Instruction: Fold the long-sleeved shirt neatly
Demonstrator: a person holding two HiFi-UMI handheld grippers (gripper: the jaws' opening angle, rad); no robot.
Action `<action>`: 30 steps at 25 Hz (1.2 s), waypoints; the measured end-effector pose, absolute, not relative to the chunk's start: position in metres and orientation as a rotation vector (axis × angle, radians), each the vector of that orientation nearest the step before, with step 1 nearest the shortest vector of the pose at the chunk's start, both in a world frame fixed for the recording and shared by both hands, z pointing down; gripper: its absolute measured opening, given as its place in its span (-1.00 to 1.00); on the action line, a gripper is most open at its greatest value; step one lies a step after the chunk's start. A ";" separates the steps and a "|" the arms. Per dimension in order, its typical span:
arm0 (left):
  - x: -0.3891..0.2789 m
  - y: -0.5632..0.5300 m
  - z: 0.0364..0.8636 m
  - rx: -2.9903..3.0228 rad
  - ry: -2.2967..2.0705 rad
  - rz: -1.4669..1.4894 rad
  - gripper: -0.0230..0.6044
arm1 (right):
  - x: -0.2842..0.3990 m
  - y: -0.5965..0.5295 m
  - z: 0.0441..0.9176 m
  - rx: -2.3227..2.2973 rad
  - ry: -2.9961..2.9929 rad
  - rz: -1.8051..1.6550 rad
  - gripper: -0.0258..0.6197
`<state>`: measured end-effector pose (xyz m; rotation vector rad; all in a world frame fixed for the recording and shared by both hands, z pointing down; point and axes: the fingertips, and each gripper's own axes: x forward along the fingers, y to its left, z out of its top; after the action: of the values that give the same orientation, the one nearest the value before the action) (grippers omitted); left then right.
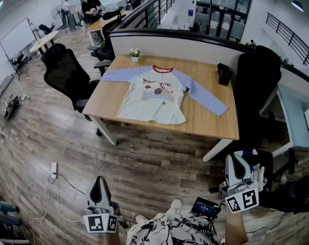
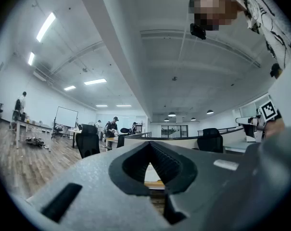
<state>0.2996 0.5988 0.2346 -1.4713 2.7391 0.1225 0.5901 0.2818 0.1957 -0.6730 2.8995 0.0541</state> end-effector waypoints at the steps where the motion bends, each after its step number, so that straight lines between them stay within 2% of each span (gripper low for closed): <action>1: 0.300 0.599 0.234 -1.473 2.740 0.124 -0.93 | 0.590 0.283 0.195 -0.673 2.902 0.054 -0.91; 14: 0.307 0.608 0.237 -1.512 2.765 0.178 -0.92 | 0.595 0.292 0.190 -0.635 2.831 -0.033 -0.91; 20: 0.306 0.618 0.229 -1.380 2.746 -0.013 -0.91 | 0.591 0.296 0.196 -0.692 2.869 0.028 -0.91; 22: 0.305 0.620 0.227 -1.373 2.746 -0.005 -0.63 | 0.589 0.299 0.195 -0.676 2.872 0.032 -0.90; 23: 0.304 0.621 0.226 -1.374 2.747 0.008 -0.55 | 0.588 0.301 0.195 -0.666 2.876 0.031 -0.80; 26: 0.304 0.624 0.226 -1.376 2.748 0.019 -0.53 | 0.584 0.304 0.195 -0.639 2.882 0.027 -0.57; 30: 0.302 0.625 0.226 -1.346 2.766 0.019 -0.23 | 0.582 0.304 0.195 -0.615 2.894 0.030 -0.20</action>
<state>0.3020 0.6251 0.2260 -1.3457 2.7665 0.0188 0.5818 0.3045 0.1954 -0.6155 2.8936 0.0303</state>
